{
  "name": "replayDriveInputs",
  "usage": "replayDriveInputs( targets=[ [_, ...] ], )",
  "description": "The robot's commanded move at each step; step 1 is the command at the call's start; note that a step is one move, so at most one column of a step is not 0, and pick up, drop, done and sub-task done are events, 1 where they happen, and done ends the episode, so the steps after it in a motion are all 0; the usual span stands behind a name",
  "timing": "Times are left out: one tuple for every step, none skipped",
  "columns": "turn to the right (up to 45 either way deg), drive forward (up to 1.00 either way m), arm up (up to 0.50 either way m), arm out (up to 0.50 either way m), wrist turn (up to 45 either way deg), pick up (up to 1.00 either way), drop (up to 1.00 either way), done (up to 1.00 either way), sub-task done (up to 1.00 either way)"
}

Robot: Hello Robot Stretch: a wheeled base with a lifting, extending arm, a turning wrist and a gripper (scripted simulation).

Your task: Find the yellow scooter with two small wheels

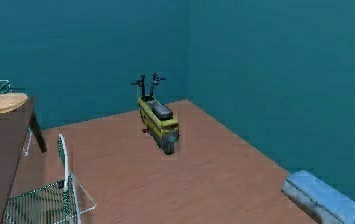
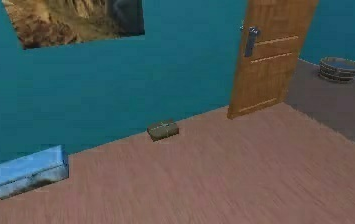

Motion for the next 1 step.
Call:
replayDriveInputs(
  targets=[
    [0.0, 0.80, 0.00, 0.00, 0.0, 0.00, 0.00, 0.00, 0.00]
  ],
)
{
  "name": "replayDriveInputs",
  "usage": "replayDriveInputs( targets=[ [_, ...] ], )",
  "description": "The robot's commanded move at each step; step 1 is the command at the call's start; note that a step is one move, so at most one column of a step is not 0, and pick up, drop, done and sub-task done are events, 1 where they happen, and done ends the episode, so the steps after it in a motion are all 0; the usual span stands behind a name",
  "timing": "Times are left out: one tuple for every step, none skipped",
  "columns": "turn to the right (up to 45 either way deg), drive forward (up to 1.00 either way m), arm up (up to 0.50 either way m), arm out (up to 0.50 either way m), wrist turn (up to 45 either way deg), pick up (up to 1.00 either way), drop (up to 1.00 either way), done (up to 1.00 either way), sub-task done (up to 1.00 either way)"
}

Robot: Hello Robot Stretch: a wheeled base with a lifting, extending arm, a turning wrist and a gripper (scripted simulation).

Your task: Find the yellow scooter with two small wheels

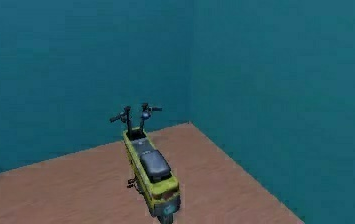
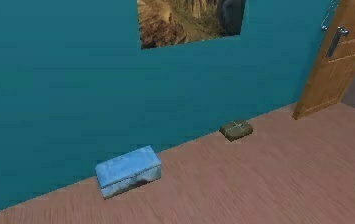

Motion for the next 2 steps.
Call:
replayDriveInputs(
  targets=[
    [-9.0, 0.00, 0.00, 0.00, 0.0, 0.00, 0.00, 0.00, 0.00],
    [0.0, 0.00, 0.00, 0.00, 0.0, 0.00, 0.00, 1.00, 0.00]
  ],
)
